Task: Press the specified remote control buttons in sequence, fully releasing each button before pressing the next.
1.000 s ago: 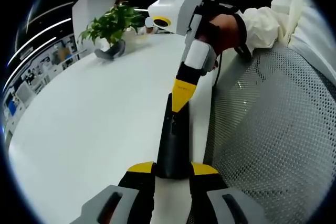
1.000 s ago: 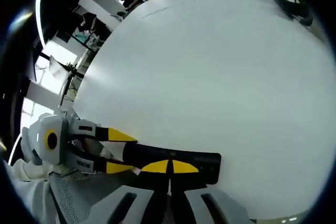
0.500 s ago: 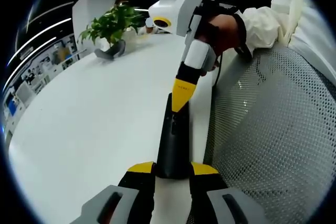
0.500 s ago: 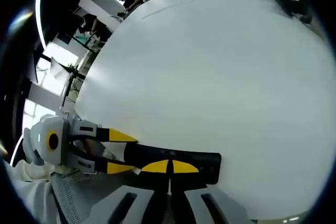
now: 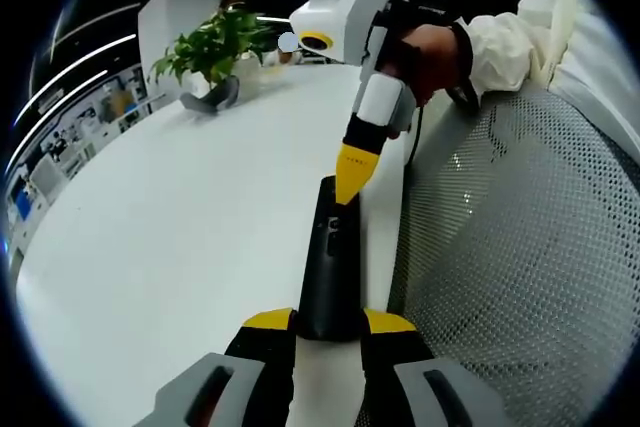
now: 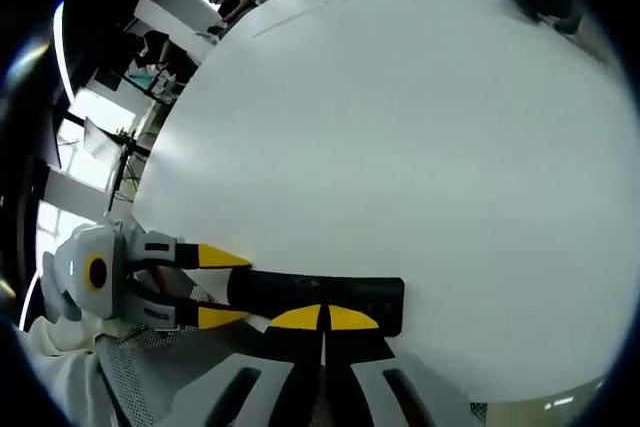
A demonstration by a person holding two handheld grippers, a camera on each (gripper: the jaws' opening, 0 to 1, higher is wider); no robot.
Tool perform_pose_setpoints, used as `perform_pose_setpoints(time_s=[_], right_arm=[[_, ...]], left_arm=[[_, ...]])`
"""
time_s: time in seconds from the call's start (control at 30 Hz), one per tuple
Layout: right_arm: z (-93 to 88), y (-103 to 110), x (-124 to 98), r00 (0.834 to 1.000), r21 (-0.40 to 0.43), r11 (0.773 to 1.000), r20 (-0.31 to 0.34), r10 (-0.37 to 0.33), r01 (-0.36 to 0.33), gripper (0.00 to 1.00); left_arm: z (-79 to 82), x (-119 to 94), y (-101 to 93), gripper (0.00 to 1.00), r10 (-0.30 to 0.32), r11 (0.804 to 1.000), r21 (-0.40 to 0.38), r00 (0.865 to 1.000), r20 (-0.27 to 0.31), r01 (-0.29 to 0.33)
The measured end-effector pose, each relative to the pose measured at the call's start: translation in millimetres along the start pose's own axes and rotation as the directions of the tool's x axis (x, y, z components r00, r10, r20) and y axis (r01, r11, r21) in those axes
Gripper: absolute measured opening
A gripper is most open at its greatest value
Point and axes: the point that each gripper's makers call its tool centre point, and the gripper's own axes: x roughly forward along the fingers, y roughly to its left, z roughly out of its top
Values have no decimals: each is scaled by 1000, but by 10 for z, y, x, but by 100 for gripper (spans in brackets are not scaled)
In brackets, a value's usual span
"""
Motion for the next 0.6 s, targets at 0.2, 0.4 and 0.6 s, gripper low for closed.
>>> perform_pose_setpoints(time_s=[0.2, 0.4, 0.6], right_arm=[[-30, -21, -11, 1000, 17, 1000, -14, -3, 4, 0], [-48, -35, 1, 999, -33, 999, -27, -35, 34, 0], [-61, -32, 11, 998, -99, 994, -36, -61, 57, 0]], left_arm=[[3, -1, -1, 24, 1, 1000, -2, 1000, 2, -1], [4, -3, -1, 24, 1, 1000, -4, 1000, 3, -1], [2, -3, -1, 25, 1, 1000, -6, 1000, 5, -1]])
